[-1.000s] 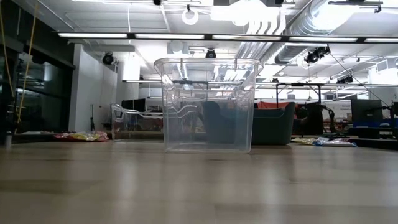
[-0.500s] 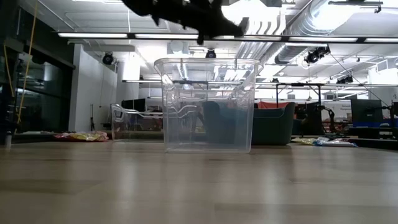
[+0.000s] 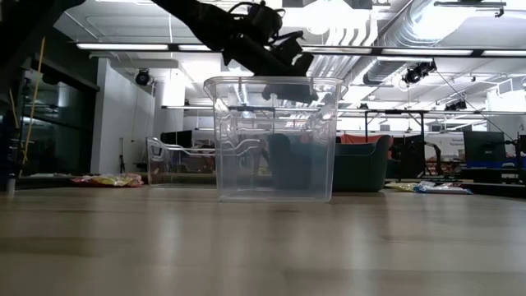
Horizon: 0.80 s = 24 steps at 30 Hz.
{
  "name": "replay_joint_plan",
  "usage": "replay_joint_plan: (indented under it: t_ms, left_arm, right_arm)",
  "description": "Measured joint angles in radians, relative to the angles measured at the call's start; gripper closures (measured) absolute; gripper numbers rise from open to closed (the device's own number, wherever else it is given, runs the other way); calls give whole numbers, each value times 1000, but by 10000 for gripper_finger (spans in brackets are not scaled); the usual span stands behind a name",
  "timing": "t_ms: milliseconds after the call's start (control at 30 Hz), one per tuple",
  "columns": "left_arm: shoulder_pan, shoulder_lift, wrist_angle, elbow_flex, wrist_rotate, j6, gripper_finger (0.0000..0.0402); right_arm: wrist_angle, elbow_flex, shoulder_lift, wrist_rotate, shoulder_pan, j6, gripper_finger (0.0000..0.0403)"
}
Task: Sort candy
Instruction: Put the white chocolate into the blue bin
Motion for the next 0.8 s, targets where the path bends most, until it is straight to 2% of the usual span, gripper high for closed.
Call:
replay_joint_plan:
  t_ms: [133,267,433,500,600,800]
  left_arm:
    - [-2,-37,-37,0,-22,0,236]
    - [4,-143,-151,0,-22,-27,213]
    - [19,-314,-333,-21,64,-54,207]
    - [15,-400,-329,-80,99,-79,206]
    - [-8,-550,-239,-220,114,-117,206]
    - [-96,-869,141,-620,112,-260,206]
  right_arm:
    - [-1,0,0,31,0,0,402]
    - [-5,0,0,108,0,-2,402]
    - [-39,0,0,138,-11,1,378]
    - [-70,0,0,139,-20,1,357]
    - [-95,0,2,141,-29,8,324]
    - [-118,0,2,100,-30,30,286]
